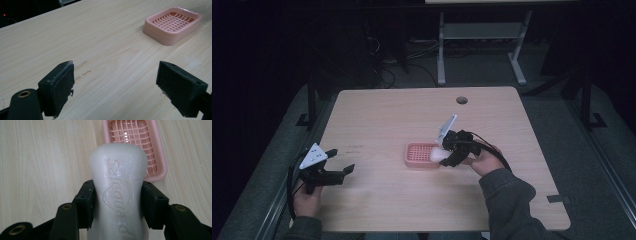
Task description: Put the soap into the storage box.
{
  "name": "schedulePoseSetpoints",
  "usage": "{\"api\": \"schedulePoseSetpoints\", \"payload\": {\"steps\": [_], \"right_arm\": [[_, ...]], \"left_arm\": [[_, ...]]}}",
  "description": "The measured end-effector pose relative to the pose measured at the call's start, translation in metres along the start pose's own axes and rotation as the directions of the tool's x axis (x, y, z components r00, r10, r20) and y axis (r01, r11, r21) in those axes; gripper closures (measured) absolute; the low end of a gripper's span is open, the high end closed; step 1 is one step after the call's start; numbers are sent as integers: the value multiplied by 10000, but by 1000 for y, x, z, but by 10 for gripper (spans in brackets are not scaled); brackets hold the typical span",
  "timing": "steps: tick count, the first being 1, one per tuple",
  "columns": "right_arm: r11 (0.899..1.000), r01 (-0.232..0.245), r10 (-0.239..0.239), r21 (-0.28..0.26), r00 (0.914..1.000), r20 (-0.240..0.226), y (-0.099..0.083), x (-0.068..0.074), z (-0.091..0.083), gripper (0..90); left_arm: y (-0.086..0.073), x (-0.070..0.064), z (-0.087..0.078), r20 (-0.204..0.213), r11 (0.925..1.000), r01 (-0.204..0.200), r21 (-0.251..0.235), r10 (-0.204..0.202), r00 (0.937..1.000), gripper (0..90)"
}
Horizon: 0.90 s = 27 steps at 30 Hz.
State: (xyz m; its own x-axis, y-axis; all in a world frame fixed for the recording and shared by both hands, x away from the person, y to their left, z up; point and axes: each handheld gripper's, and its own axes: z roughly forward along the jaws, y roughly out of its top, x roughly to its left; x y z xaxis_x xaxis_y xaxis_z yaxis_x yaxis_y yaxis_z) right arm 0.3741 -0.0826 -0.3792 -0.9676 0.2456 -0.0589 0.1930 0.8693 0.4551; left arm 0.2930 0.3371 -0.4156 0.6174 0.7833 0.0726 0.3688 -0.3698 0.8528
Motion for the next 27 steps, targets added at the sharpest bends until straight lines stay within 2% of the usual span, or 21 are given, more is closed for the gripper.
{"api": "schedulePoseSetpoints", "payload": {"steps": [12, 27], "right_arm": [[9999, 48, -45, 131, 9998, -210, 10, -7, 10, 484], [9995, 300, -298, 60, 9991, -292, 37, -19, 13, 484]], "left_arm": [[0, 0, 0, 12, 10000, 31, 10, -31, 10000, 145], [0, 1, -1, -1, 10000, 37, 43, -37, 10000, 145]]}}
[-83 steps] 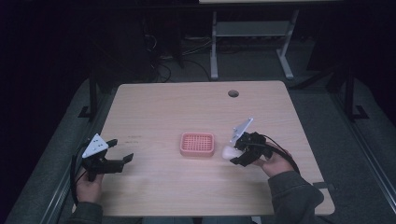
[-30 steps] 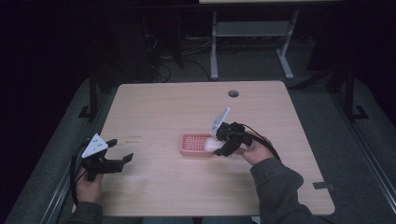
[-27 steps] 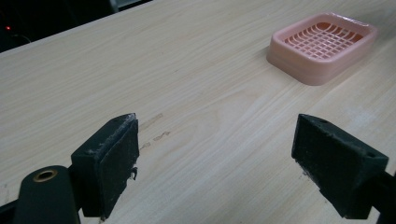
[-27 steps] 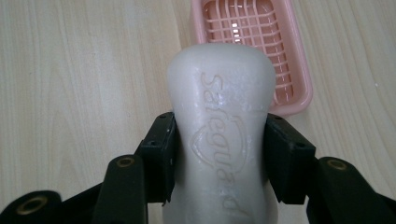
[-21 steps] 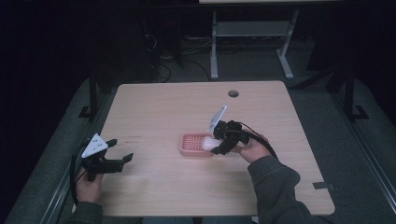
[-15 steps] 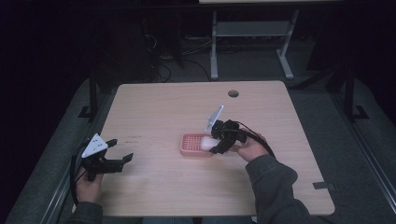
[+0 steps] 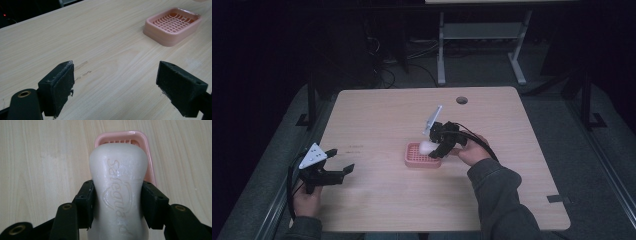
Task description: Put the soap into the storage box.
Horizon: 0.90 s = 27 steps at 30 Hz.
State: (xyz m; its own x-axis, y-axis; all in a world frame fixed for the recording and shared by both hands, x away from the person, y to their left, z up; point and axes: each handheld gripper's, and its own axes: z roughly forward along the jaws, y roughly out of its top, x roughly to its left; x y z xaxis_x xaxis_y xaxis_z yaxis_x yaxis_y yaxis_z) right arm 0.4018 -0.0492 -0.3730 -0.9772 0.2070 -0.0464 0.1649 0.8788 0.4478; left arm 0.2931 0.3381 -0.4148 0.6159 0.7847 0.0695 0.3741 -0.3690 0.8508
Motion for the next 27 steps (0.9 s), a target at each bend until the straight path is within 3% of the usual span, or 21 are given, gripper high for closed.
{"api": "schedulePoseSetpoints", "payload": {"steps": [16, 27], "right_arm": [[9999, -5, 2, -113, 9996, -292, 19, -10, 11, 484], [9996, -271, 268, -73, 9988, -410, 19, -19, 22, 484]], "left_arm": [[0, 0, 0, 21, 10000, 31, -59, -31, 10000, 145], [0, 0, 0, 21, 10000, 40, -81, -40, 10000, 145]]}}
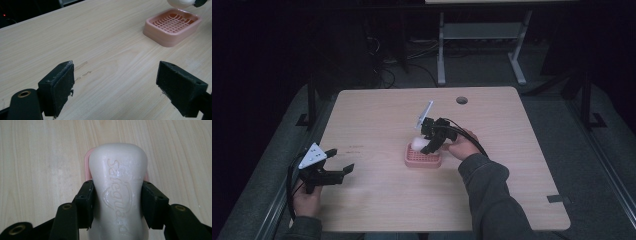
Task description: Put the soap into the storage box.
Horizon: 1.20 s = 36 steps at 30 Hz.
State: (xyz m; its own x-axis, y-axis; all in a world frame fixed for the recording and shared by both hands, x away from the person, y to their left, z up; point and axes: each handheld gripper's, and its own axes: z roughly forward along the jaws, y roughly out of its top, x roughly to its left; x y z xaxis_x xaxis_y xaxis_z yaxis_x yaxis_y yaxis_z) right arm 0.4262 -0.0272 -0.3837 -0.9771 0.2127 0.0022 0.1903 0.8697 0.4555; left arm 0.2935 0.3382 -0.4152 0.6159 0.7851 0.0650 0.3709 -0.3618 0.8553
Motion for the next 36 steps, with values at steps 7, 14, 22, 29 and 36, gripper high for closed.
{"api": "schedulePoseSetpoints", "payload": {"steps": [7, 14, 22, 29, 36], "right_arm": [[9999, -85, 87, 142, 9998, -174, 2, -4, 11, 484], [9996, -216, 223, 163, 9989, -405, 3, -6, 20, 483], [9989, -378, 391, 286, 9982, -461, 0, -9, 27, 483], [9984, -518, 528, 208, 9972, -527, -4, -11, 31, 483], [9979, -605, 617, 210, 9963, -595, -5, -12, 32, 483]], "left_arm": [[0, 0, 0, 11, 10000, 33, -21, -33, 10000, 145], [0, 0, 0, 14, 10000, 53, -25, -52, 10000, 145], [0, 0, 0, 3, 10000, 5, -40, -5, 10000, 145], [0, 0, 0, 12, 10000, 28, -37, -28, 10000, 145], [0, 0, 0, 10, 10000, 18, -32, -18, 10000, 145]]}}
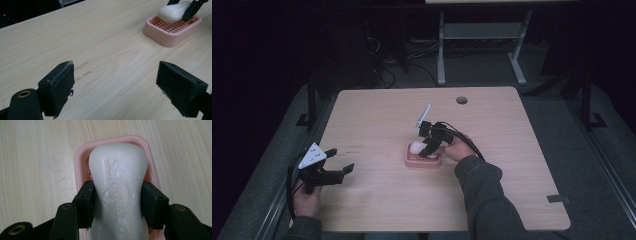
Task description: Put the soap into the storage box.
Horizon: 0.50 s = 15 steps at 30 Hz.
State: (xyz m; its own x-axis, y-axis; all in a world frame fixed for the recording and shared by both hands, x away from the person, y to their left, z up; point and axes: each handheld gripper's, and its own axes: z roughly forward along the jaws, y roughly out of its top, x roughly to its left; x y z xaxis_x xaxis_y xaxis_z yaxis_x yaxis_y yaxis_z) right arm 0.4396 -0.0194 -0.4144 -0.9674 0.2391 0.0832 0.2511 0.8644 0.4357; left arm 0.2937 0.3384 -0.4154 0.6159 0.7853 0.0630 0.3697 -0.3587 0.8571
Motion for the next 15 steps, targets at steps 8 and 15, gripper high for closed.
{"api": "schedulePoseSetpoints", "payload": {"steps": [8, 15], "right_arm": [[10000, -53, 53, 21, 10000, -64, -1, -1, 5, 483], [10000, -83, 84, 14, 9999, -104, -2, -2, 7, 483]], "left_arm": [[0, 0, 0, -14, 10000, 20, -2, -20, 10000, 145], [0, 0, 0, -10, 10000, 20, 0, -20, 10000, 145]]}}
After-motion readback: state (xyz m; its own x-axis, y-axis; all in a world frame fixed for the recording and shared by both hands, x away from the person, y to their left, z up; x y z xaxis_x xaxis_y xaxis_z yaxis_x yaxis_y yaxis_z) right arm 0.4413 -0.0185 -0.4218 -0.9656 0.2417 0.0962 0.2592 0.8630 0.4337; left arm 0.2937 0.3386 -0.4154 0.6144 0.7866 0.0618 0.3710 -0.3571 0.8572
